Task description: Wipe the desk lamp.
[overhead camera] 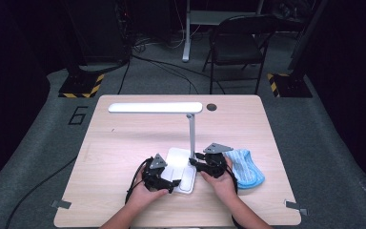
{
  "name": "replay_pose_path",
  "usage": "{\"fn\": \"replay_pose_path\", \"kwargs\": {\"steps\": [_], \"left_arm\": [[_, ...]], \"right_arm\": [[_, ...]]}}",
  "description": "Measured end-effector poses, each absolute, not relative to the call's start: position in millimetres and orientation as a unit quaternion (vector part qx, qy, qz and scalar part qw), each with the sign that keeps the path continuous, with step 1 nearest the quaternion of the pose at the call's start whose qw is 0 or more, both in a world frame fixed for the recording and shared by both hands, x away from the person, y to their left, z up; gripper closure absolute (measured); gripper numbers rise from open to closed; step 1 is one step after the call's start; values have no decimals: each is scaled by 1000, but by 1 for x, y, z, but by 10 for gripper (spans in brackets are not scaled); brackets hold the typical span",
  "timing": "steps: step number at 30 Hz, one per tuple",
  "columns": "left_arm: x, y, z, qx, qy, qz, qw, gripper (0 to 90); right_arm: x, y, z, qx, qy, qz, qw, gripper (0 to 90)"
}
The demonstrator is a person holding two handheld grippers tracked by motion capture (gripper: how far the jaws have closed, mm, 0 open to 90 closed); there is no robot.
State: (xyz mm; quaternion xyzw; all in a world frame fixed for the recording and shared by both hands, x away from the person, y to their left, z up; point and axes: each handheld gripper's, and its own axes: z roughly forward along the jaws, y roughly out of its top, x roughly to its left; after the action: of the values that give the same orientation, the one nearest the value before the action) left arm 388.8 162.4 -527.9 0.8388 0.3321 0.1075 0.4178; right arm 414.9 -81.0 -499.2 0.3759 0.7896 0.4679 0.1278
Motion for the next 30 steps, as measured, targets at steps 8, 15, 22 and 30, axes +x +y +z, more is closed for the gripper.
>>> {"fn": "replay_pose_path", "kwargs": {"steps": [8,15,22,30], "left_arm": [[390,163,-529,831,357,94,416,0],[388,164,-529,828,364,92,415,0],[388,164,-530,827,368,89,415,0],[388,164,-530,827,369,89,415,0]], "right_arm": [[418,-82,-497,373,792,470,114,503],[399,-107,-481,360,796,454,176,438],[382,-157,-471,399,771,437,236,406],[374,-194,-489,440,763,395,262,372]]}}
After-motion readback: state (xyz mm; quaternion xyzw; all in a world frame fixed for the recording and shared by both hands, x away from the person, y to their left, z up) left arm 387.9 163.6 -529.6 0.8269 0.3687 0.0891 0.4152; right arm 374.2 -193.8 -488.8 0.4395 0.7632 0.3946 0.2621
